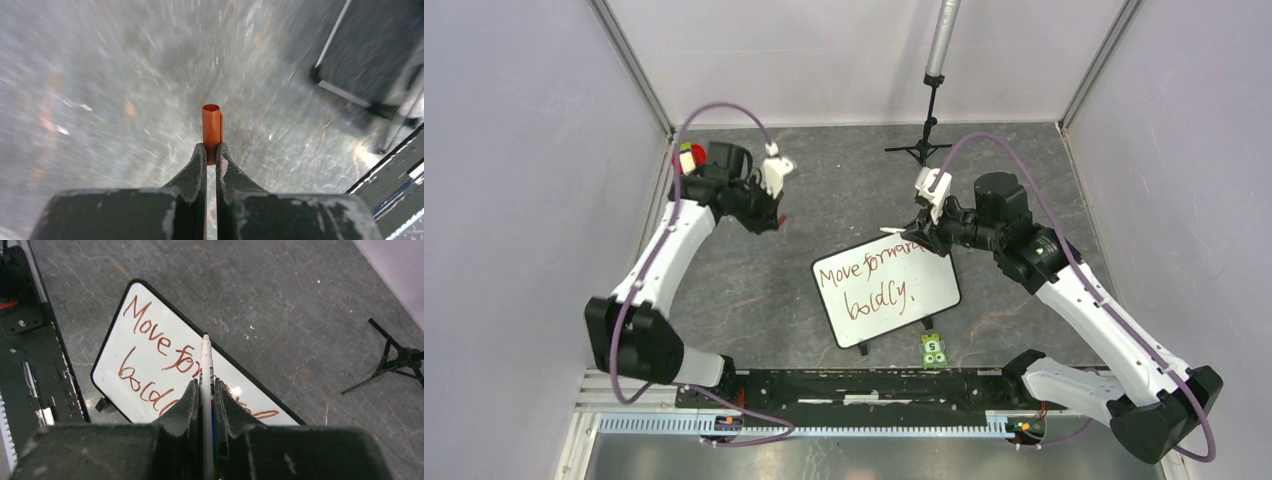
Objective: Write a sentence on the whiteboard
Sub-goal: Close the whiteboard marker at the center of the board.
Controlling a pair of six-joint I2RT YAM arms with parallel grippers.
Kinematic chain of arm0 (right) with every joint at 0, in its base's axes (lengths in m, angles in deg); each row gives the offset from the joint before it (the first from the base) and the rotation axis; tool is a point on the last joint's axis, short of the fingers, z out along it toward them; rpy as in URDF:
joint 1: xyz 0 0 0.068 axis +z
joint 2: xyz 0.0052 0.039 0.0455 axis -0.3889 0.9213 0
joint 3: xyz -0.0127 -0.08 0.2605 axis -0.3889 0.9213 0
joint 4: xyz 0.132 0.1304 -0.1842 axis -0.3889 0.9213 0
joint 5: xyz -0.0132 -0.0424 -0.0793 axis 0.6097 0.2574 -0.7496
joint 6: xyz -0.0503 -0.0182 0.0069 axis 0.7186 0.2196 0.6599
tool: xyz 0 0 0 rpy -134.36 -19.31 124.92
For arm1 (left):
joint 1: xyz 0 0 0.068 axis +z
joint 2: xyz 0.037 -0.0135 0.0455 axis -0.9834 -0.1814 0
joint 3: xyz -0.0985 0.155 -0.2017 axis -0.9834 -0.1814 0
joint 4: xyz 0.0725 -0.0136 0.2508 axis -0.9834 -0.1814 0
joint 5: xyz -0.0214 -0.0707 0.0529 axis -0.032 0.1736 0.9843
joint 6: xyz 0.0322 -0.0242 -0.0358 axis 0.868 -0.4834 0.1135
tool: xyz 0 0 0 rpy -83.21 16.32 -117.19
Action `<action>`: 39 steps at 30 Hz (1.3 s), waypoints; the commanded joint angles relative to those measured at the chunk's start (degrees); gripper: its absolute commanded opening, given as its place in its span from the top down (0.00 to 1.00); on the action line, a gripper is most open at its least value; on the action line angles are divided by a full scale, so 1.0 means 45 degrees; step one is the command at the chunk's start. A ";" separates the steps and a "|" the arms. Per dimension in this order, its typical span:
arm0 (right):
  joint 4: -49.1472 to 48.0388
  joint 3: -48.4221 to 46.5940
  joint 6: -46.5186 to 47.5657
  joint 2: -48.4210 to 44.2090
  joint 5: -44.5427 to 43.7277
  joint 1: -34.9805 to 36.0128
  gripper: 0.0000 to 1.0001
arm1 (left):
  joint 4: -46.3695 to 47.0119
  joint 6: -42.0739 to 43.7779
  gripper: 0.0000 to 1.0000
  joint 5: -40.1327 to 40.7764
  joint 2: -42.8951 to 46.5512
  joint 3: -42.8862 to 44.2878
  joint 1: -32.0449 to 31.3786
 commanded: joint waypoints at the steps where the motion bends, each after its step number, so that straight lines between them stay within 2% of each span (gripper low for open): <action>1: -0.1209 -0.0968 -0.0807 -0.0106 0.0866 -0.0064 0.98 | -0.3483 0.1286 0.98 -0.1551 0.1698 0.3299 -0.1020; 4: -0.1525 -0.0959 -0.1283 -0.0180 0.1562 -0.0123 0.98 | -0.3872 0.1391 0.98 -0.0674 0.2416 0.3850 -0.2829; 7: -0.1917 -0.0646 -0.1815 -0.0377 0.2463 -0.0287 0.99 | -0.3871 0.1467 0.98 -0.1185 0.2970 0.3807 -0.3813; 12: -0.2356 0.0001 -0.2480 -0.0926 0.4069 -0.0777 0.99 | -0.3539 0.2036 0.98 -0.0191 0.3692 0.2987 -0.5462; 15: -0.3172 0.0732 -0.3590 -0.1058 0.5417 -0.0903 0.97 | -0.3429 0.2446 0.98 -0.0694 0.3932 0.2740 -0.5678; 22: -0.3368 0.1400 -0.4312 -0.0789 0.6297 -0.0916 0.96 | -0.3405 0.2981 0.98 -0.0965 0.3796 0.2842 -0.6354; 30: -0.4074 0.1776 -0.5197 -0.0669 0.6766 -0.0871 0.96 | -0.3462 0.3225 0.98 -0.0786 0.3138 0.3080 -0.7294; 39: -0.4260 0.1980 -0.5260 -0.0469 0.6850 -0.0597 0.97 | -0.3586 0.3445 0.98 -0.0820 0.2943 0.3519 -0.7539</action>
